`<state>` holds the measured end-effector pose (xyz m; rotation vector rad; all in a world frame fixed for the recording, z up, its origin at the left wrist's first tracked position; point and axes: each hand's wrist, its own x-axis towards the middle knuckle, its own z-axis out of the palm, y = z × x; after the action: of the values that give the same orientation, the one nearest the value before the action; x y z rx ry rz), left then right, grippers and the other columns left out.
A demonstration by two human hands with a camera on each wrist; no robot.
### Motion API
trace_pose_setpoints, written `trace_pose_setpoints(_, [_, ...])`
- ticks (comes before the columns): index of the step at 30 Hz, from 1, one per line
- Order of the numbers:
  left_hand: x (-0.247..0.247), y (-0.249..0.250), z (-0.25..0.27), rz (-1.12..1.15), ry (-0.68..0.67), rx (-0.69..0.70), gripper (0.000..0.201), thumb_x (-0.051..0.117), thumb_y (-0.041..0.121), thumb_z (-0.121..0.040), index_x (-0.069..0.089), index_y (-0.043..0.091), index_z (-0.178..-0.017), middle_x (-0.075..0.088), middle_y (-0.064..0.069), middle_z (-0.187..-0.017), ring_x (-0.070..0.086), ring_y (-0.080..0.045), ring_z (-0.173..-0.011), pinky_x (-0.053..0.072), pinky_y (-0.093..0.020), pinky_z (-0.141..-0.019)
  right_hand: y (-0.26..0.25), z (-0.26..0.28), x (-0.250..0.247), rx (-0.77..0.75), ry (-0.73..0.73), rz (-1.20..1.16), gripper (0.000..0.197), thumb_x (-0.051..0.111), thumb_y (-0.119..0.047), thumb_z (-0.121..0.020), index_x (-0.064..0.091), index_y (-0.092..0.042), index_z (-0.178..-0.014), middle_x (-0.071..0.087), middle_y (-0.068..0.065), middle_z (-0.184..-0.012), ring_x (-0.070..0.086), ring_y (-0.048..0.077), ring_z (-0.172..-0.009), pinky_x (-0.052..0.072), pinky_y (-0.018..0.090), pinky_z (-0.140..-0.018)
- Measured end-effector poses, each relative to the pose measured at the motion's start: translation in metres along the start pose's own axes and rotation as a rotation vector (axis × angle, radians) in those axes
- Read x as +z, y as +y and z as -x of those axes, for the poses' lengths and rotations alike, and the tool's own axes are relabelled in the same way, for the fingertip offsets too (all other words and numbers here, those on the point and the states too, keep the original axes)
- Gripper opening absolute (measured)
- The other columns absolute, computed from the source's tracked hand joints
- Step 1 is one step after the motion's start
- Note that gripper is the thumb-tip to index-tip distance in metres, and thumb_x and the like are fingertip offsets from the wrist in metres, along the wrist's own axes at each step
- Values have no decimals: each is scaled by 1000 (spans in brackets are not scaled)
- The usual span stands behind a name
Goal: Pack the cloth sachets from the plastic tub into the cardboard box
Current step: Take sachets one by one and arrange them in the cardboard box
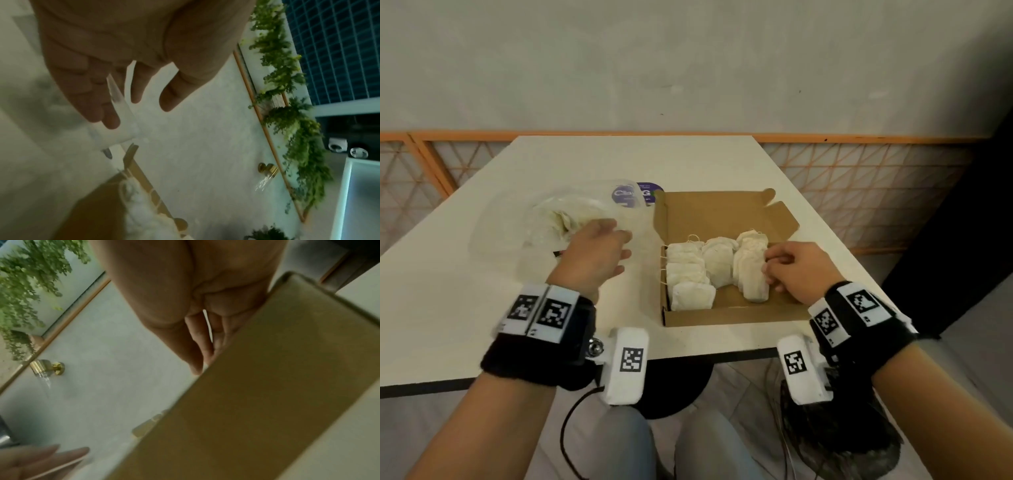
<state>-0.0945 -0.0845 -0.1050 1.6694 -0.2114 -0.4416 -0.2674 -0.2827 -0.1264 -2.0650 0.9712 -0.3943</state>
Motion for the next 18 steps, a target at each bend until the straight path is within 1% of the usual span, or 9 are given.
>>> trace_pose_setpoints(2, [-6,1,2,-27,3,-12,38,56,17,-93,48,11,-129,56,-5,-114,58,-19,-94,46,-32,-76,-7,-1,-2,-17,-15,46,26,64,-17,-84,64,-12,-109,68,6,-94,64,16,-69,54,24,-70])
trace_pose_setpoints(4, [-15,3,4,-38,-31,-24,35,55,20,-94,48,12,-128,56,-4,-111,59,-19,-90,47,-31,-77,-26,0,-5,-71,-6,75,27,65,-19,-82,63,-14,-109,67,3,-94,66,22,-83,53,40,-86])
trace_pose_setpoints(6, [-26,8,5,-52,-54,-7,33,55,23,-94,49,14,-125,58,-2,-111,62,-17,-84,49,-28,-72,-56,2,-5,-155,-25,53,21,65,-17,-81,62,-19,-102,65,-2,-90,66,25,-82,53,46,-86])
trace_pose_setpoints(8, [-42,16,1,-67,7,45,32,56,25,-94,50,15,-124,57,-3,-115,62,-15,-85,51,-28,-71,-91,2,4,-259,-69,52,18,65,-14,-80,63,-20,-97,64,-3,-85,67,27,-80,54,46,-82])
trace_pose_setpoints(10, [-63,24,-9,-86,120,96,35,59,29,-91,51,18,-124,54,-4,-123,57,-18,-100,51,-35,-87,-125,2,21,-340,-134,-1,16,63,-7,-80,65,-13,-95,66,2,-81,67,27,-77,57,41,-75])
trace_pose_setpoints(11, [-73,27,-15,-99,172,91,39,61,32,-88,52,20,-124,51,-4,-129,53,-20,-109,47,-40,-97,-141,1,32,-361,-182,-42,15,62,-4,-81,66,-8,-94,66,5,-78,66,25,-73,58,37,-71])
trace_pose_setpoints(13, [-89,31,-27,-100,230,29,47,64,34,-83,51,21,-127,46,-6,-138,45,-25,-121,39,-41,-105,-169,-1,58,-360,-312,-90,13,64,-3,-81,67,-2,-93,68,10,-81,65,20,-71,58,30,-68])
trace_pose_setpoints(15, [-98,33,-40,-112,211,-46,49,60,26,-90,46,15,-136,42,-9,-144,40,-30,-129,36,-37,-103,-190,-7,87,-338,-430,-57,12,70,-12,-80,67,-5,-89,70,13,-93,68,22,-82,59,33,-75])
trace_pose_setpoints(18, [-100,41,-53,-169,169,-160,56,59,27,-92,40,8,-140,35,-15,-149,38,-38,-132,37,-44,-106,-204,-19,125,-387,-459,160,30,73,-30,-78,66,-10,-99,69,5,-99,69,22,-88,55,39,-84])
